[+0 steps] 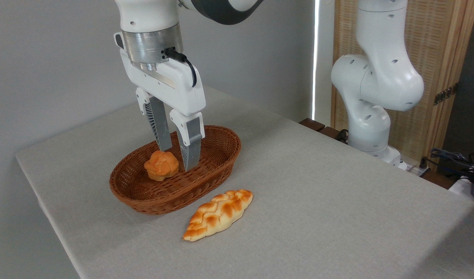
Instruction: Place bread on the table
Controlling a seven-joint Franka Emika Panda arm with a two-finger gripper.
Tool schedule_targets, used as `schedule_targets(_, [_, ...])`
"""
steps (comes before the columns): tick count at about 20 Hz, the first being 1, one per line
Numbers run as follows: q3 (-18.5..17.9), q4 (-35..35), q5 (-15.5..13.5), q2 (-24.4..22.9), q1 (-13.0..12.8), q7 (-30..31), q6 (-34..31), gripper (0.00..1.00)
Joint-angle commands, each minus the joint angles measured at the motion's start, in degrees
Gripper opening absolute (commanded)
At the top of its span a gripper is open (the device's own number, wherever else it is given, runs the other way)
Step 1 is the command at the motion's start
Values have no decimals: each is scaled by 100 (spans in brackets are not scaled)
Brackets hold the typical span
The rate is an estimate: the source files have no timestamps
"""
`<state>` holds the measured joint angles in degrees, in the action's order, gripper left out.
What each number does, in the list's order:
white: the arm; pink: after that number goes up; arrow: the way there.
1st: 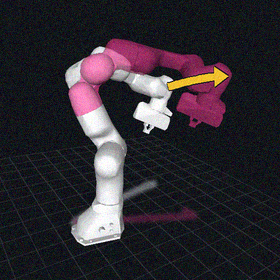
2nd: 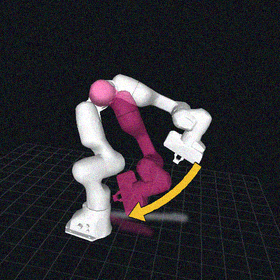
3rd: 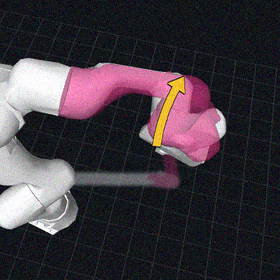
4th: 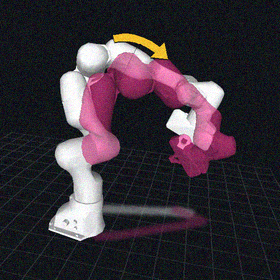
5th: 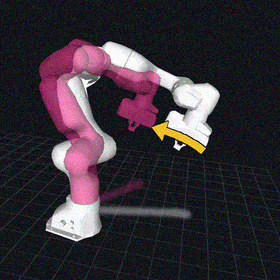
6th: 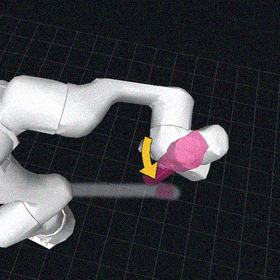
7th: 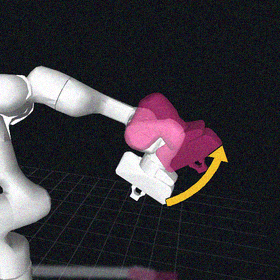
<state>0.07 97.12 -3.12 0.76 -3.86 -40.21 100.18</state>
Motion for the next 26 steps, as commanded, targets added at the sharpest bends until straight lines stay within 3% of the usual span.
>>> schedule_targets(1, [11,-61,-110,-23,34,-48,-139,100])
schedule_targets(6, [63,-26,-119,29,-1,-48,-324,100])
schedule_targets(11, [423,53,-128,126,-27,13,-263,100])
schedule_targets(16, [554,456,-795,47,-53,13,149,100])
schedule_targets(21, [1108,1098,-848,56,-80,5,1072,100])
schedule_targets(26, [1338,1125,-1051,319,-264,-30,1276,100])
